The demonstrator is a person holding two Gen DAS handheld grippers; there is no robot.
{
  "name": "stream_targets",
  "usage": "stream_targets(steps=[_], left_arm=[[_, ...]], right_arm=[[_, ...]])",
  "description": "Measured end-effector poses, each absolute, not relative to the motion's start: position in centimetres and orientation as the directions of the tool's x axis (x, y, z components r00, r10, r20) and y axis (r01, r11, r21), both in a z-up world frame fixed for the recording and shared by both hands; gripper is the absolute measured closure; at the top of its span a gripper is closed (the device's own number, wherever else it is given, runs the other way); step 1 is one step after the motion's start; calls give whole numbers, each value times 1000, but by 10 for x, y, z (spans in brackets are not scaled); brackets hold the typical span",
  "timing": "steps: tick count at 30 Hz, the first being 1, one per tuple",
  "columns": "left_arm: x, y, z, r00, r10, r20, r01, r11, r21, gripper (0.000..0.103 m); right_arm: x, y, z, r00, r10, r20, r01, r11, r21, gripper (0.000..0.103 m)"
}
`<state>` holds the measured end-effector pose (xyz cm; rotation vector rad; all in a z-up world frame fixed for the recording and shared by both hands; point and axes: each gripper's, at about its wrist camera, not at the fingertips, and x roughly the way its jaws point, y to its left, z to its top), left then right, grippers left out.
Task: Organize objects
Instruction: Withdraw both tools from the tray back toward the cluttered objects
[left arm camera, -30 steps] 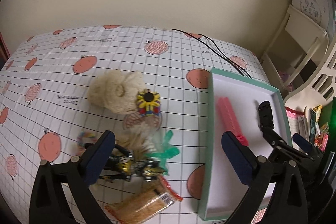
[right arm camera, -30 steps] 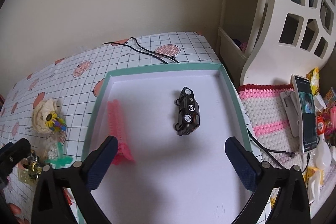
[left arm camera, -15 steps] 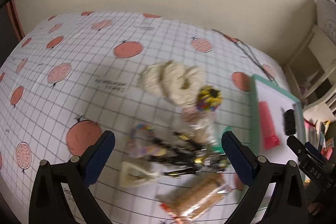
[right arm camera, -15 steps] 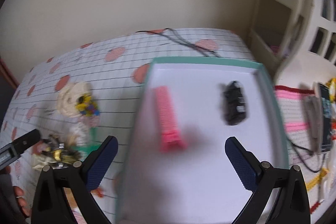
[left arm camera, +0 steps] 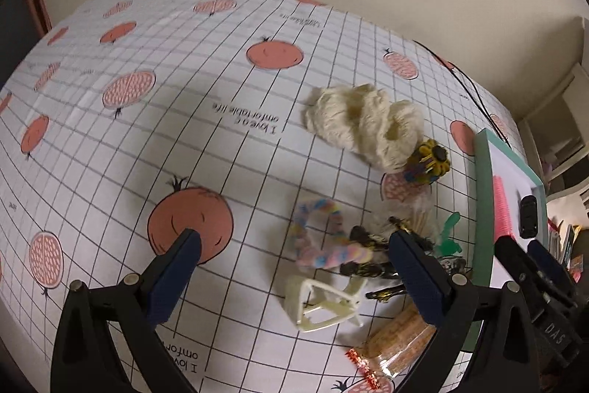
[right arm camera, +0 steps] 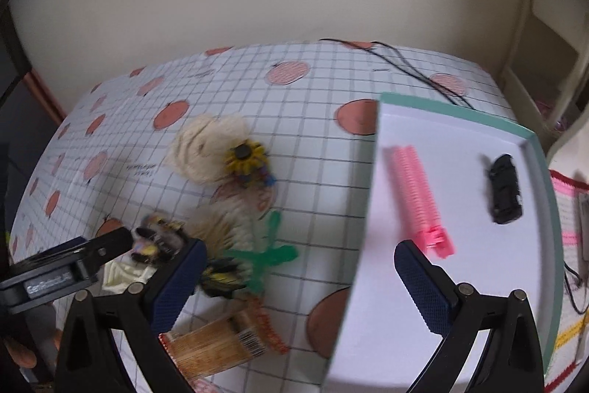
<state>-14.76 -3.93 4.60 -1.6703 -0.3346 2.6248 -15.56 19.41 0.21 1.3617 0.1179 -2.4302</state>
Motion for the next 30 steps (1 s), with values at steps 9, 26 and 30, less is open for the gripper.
stream_targets(steps=[9,26,30], left_arm=[[-147,-38,31,-325,130,-937,104,-980,-172,2],[-147,-35,24,-249,138,-959,110,-979,-170,2],[-148,-34,25,-249,137,-959,100,-981,-166,5]], right_arm=[[-144,179,-4,-368,-238,-899,400,-913,78,0],[-110,159,-8,-216,-278,-936,369,-911,185,1],[-108,153,-11,-222,-252,-942,366,-917,160,5]])
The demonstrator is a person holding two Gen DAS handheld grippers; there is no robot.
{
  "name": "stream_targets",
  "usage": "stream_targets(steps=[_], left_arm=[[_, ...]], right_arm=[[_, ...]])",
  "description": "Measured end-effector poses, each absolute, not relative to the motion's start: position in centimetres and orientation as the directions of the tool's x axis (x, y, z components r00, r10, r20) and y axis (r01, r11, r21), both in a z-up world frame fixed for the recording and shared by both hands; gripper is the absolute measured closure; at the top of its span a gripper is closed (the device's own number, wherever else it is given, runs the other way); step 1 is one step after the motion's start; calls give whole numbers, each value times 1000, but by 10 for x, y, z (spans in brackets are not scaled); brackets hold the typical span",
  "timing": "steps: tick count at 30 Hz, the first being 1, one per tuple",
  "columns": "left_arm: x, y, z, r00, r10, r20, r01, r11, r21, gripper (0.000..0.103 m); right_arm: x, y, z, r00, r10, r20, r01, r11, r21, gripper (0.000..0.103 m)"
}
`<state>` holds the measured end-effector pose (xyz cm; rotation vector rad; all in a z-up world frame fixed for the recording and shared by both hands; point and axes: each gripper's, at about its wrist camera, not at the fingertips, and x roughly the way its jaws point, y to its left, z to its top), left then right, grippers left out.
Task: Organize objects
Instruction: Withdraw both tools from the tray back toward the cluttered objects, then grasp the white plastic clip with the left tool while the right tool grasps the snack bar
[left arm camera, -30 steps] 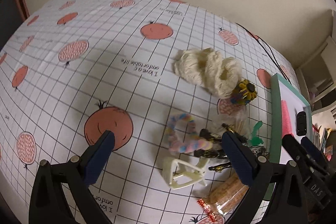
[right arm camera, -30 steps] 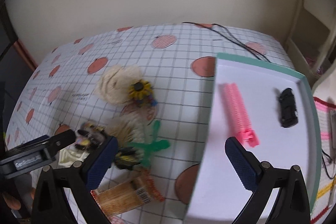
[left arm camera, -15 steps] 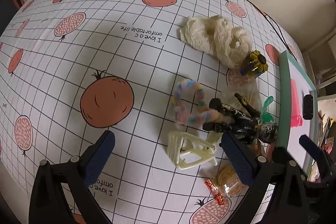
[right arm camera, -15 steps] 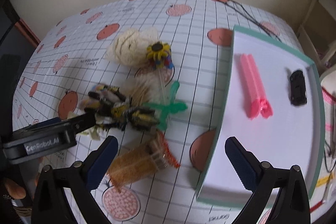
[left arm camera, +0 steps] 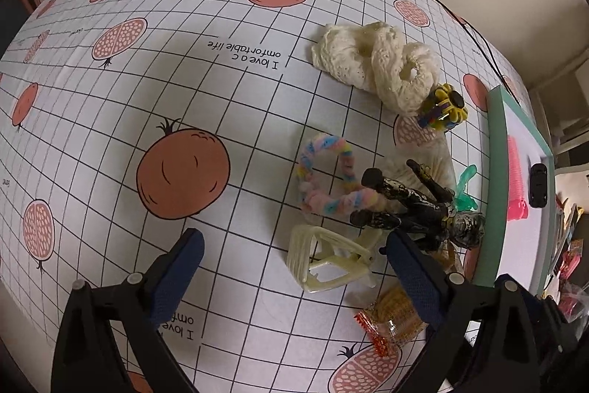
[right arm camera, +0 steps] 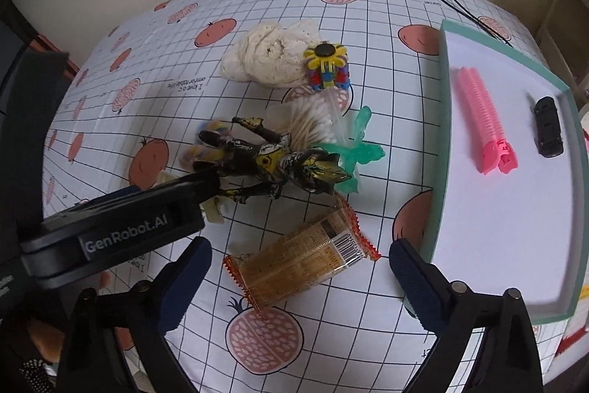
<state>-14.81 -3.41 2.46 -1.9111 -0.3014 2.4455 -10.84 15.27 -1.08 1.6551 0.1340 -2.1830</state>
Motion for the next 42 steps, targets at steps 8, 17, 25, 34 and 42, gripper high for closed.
stream_targets(steps=[8,17,25,34,42], left_arm=[[-148,-29,25,-259,128,-957,75,-985,-153,10],[-148,-22,22,-267,110,-957,43,-991,-126,16],[-155,-24,17,-258,102,-961,44,-992,-117,29],[-150,-42,11,-210,116,-971,87,-987,-136,29],[-150,-55,12,-198,141,-970,115,-979,-166,29]], right_arm=[[-114,151,-32,-185,-229,-956,313,-935,164,6],[-118,151,-42,-185,-219,-958,288,-944,160,8],[-117,151,-48,-178,-203,-963,281,-948,148,8],[-118,152,-46,-181,-196,-964,291,-947,138,9],[-115,145,-47,-192,-207,-959,293,-945,145,9]])
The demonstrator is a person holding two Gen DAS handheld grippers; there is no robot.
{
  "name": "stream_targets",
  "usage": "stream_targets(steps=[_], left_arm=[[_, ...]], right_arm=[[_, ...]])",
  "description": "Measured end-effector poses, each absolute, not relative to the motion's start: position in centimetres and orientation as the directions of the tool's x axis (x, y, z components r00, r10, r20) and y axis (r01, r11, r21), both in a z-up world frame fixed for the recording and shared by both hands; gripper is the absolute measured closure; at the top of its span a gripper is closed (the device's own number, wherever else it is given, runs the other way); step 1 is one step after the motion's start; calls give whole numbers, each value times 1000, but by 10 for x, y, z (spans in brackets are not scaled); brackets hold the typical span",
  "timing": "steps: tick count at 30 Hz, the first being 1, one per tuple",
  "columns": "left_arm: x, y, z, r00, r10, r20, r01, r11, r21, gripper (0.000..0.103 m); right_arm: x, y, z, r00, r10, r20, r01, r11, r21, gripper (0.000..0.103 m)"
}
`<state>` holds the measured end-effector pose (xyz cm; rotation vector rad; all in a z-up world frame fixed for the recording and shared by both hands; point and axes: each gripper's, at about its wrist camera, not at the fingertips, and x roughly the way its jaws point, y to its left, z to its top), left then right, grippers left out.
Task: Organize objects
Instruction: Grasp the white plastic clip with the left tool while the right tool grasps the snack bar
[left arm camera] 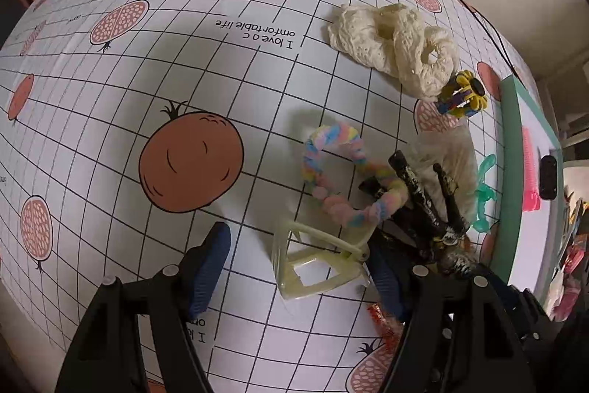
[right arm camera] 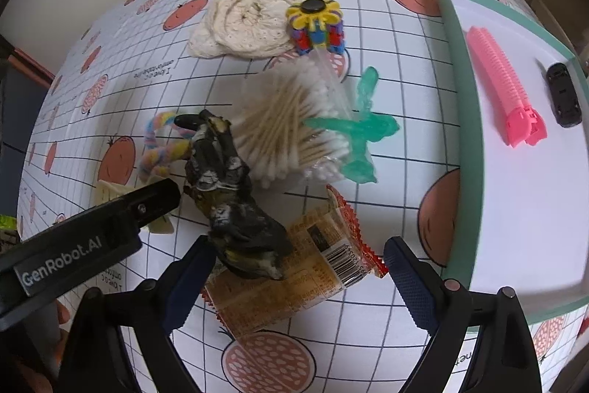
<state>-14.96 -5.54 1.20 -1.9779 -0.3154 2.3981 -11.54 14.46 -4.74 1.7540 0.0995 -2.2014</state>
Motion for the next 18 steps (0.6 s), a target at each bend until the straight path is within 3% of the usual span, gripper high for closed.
stream_targets(steps=[2,9,18], left_arm=[[-150,-58,13,-203,145,-968,119,-978,-172,29],[-149,-63,12,-199,150,-968,120,-977,-176,29],[-148,-74,10,-197,140,-970,126,-978,-167,30]], right_arm=[[-113,139,-48,-201,-192,-961,319,-940,121,9],[-109,128,-44,-248,-146,-958,433,-901,25,24],[-108,139,-42,-182,-165,-969,441,-895,69,24]])
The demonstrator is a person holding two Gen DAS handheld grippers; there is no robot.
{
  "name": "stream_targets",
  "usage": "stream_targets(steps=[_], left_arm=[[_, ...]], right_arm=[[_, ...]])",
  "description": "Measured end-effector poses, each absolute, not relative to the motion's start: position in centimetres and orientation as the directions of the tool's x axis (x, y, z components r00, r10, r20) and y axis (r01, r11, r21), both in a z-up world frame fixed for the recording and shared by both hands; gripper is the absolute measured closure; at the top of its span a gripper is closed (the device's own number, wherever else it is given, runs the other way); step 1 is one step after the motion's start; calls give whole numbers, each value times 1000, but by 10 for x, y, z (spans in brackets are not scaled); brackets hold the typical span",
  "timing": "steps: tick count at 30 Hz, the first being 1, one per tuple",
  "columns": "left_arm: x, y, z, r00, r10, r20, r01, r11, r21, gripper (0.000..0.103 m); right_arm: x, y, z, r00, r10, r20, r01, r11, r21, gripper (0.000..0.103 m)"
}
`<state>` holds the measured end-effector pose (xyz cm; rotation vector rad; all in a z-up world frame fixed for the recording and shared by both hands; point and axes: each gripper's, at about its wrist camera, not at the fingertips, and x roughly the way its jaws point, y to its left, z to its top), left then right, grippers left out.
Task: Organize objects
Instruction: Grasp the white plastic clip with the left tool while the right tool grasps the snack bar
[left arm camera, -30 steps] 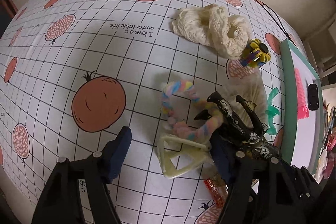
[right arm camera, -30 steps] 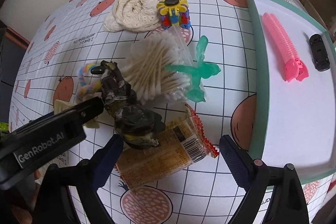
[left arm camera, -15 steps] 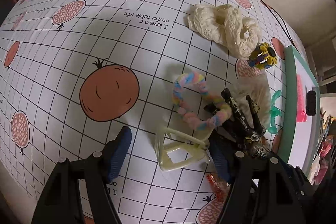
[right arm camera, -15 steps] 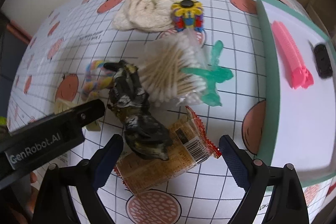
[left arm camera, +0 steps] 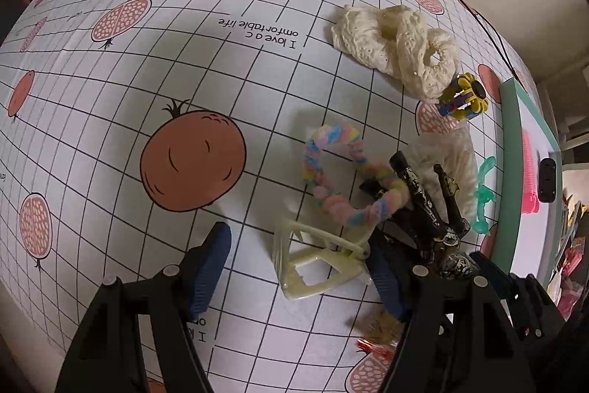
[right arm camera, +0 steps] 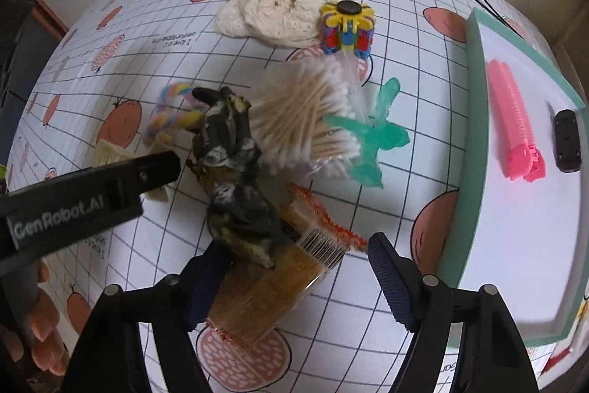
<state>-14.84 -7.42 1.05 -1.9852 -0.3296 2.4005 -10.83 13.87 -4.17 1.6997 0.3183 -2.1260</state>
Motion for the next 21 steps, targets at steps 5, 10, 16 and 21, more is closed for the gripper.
stream_targets(steps=[5,10,16,21], left_arm=[[-148,-83,11,-199,141,-970,134,-976,-169,30],[-147,-91,11,-201,143,-969,148,-974,-174,39],[-145,-101,11,-200,146,-969,148,-973,-177,39],[-141,-116,11,-199,145,-969,147,-973,-176,39]], right_arm=[[-98,129,-42,-175,-135,-975,489,-872,33,24],[-96,133,-42,-165,-104,-981,517,-856,4,24],[-100,150,-38,-137,-127,-982,485,-874,45,24],[-94,150,-33,-131,-132,-983,508,-860,48,24]])
